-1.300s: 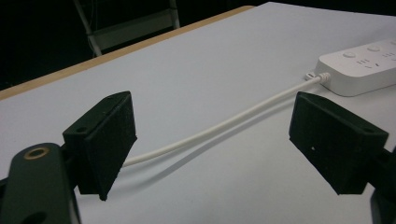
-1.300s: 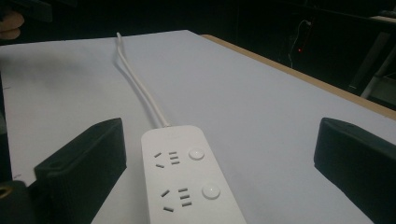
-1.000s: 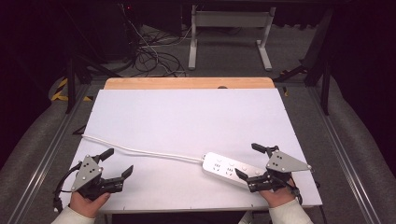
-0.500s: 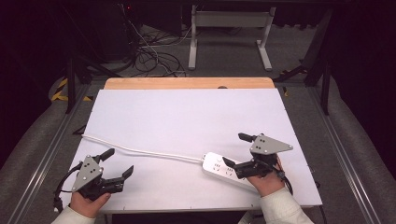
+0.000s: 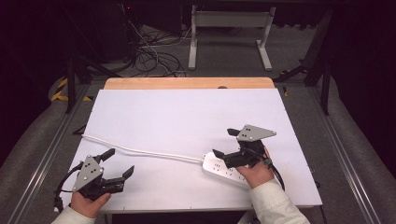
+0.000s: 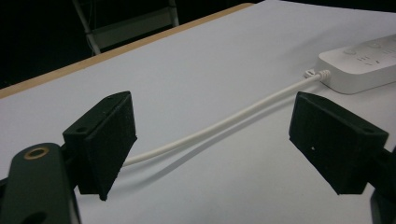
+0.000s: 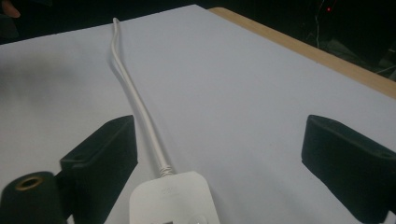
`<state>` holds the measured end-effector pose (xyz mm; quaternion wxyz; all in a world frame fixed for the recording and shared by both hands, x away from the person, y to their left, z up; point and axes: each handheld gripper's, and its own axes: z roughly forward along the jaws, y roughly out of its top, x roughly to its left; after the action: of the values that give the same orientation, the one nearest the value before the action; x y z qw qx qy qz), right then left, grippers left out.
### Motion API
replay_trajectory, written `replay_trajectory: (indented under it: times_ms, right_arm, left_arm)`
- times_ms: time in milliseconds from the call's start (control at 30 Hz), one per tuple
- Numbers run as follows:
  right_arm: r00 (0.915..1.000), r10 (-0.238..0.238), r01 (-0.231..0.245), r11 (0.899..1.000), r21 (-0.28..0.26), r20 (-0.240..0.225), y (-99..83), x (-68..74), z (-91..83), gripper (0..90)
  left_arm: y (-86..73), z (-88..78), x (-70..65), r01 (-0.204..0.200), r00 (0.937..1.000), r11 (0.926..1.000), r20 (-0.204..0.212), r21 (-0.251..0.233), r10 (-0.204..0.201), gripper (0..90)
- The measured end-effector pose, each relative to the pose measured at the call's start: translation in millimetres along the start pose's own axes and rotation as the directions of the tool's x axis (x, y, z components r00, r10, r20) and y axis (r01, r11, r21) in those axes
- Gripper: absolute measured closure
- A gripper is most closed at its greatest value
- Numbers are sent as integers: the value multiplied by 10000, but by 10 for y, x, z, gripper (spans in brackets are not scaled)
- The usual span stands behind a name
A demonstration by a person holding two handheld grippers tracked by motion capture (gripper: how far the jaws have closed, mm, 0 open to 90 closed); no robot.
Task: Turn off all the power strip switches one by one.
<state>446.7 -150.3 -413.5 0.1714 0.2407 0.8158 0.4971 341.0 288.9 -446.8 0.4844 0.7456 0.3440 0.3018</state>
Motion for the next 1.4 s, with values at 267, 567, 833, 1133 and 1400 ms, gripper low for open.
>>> replay_trajectory:
  times_ms: [267,567,833,1133,1400]
  right_arm:
    - [9988,-119,88,9978,658,474,5,34,-20,513]
    - [9995,-209,158,9811,1930,243,-3,48,18,900]
    - [10000,-48,67,9611,2762,-76,-40,55,103,900]
    - [9998,50,23,9399,3413,-207,-146,54,255,900]
    - [9996,28,80,9278,3730,-283,-190,52,317,900]
  left_arm:
    - [-2,2,-4,-13,10000,10000,7,21,13,153]
    - [-3,6,-8,-13,10000,10000,18,20,13,153]
    - [-3,8,-2,-44,10000,10000,30,25,44,153]
    - [-3,11,0,-37,10000,10000,43,34,36,153]
    - [-2,12,5,-78,10000,10000,38,32,78,153]
